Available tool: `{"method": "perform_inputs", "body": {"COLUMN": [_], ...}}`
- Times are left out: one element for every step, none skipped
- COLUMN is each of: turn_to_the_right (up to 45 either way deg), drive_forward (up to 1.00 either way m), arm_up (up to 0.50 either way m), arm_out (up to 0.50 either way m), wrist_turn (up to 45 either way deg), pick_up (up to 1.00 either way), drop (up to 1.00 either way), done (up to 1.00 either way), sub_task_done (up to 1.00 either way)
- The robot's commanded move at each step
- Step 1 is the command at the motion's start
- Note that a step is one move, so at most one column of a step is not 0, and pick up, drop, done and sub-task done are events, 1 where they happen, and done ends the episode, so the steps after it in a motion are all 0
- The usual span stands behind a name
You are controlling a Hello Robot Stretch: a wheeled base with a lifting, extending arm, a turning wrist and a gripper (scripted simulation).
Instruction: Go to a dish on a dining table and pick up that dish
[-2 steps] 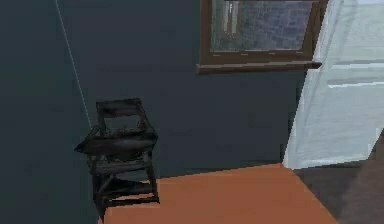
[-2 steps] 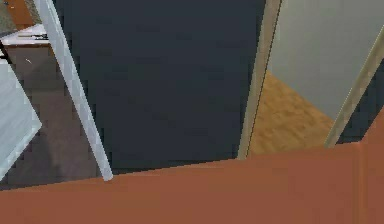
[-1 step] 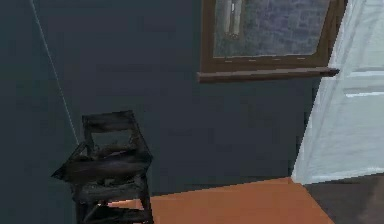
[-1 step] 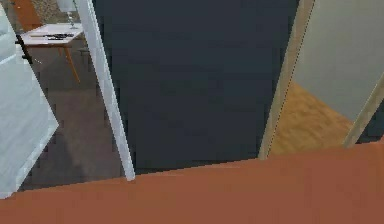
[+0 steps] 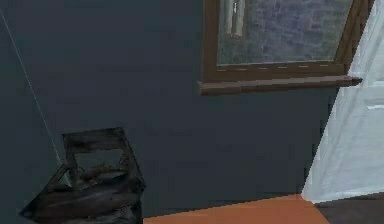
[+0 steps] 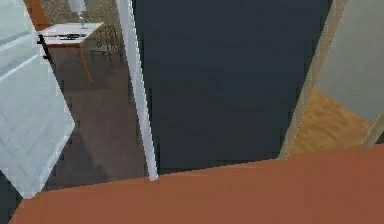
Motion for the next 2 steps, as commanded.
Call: {"method": "perform_inputs", "body": {"turn_to_the_right": [45.0, 15.0], "drive_forward": [0.00, 0.00], "arm_up": [0.00, 0.00], "arm_out": [0.00, 0.00], "wrist_turn": [0.0, 0.0], "pick_up": [0.00, 0.00], "drop": [0.00, 0.00], "done": [0.00, 0.00], "sub_task_done": [0.00, 0.00]}}
